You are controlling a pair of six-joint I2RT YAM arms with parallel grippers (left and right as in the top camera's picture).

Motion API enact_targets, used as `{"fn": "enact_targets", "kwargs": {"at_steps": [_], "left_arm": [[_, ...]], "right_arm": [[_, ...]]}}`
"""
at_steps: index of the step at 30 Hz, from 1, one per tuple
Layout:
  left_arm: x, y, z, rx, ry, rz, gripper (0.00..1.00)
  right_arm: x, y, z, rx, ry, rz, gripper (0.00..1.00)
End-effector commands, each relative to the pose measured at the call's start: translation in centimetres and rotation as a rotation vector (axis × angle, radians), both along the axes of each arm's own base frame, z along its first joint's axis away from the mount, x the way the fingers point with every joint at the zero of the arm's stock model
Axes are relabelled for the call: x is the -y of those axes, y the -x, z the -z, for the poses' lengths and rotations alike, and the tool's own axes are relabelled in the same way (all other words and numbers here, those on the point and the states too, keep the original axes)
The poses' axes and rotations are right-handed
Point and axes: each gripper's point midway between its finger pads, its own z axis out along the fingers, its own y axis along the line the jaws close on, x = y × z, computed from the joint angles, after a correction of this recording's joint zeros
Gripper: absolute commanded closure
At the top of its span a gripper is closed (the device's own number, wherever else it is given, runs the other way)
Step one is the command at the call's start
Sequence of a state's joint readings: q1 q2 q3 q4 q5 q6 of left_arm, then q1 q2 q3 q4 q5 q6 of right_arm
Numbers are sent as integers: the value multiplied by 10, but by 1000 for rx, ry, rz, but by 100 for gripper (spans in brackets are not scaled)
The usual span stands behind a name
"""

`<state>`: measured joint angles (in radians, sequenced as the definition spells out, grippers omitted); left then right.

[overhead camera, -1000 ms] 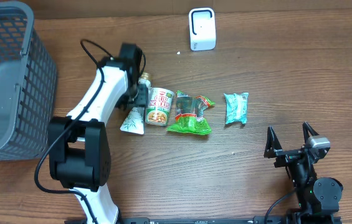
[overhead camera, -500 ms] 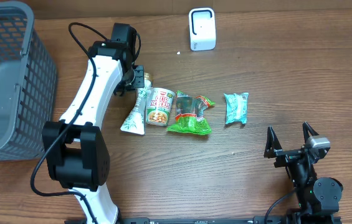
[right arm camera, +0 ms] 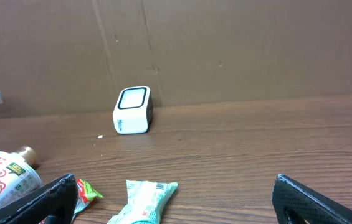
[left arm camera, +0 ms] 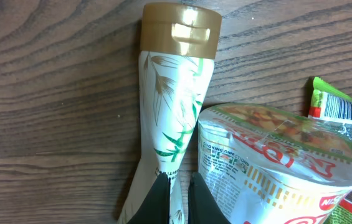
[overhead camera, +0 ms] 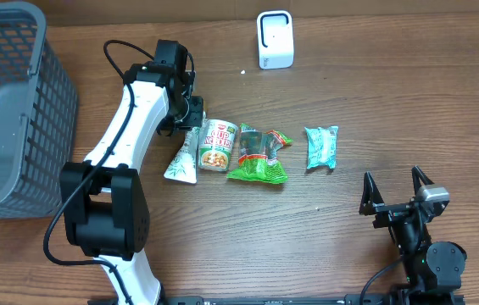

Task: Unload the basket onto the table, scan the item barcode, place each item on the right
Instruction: 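Lift the white bottle out and lower it left of the cup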

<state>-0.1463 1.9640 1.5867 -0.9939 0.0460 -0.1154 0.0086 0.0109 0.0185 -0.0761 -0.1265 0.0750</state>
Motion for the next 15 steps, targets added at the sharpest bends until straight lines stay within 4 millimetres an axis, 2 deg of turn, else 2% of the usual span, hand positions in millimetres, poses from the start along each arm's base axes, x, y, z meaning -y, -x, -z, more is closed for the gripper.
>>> {"fn": "enact_targets", "kwargs": {"at_steps": [1,9,15], "left_arm": [[-3,0,7,-5,-18,34,96],[-3,-4,13,-5,-20,32,96],[-4,-2,39,-62,-27,19,96]], "right_arm": [[-1,0,2,0,-4,-2,0],[-1,0,2,0,-4,-2,0],[-1,0,2,0,-4,-2,0]]}}
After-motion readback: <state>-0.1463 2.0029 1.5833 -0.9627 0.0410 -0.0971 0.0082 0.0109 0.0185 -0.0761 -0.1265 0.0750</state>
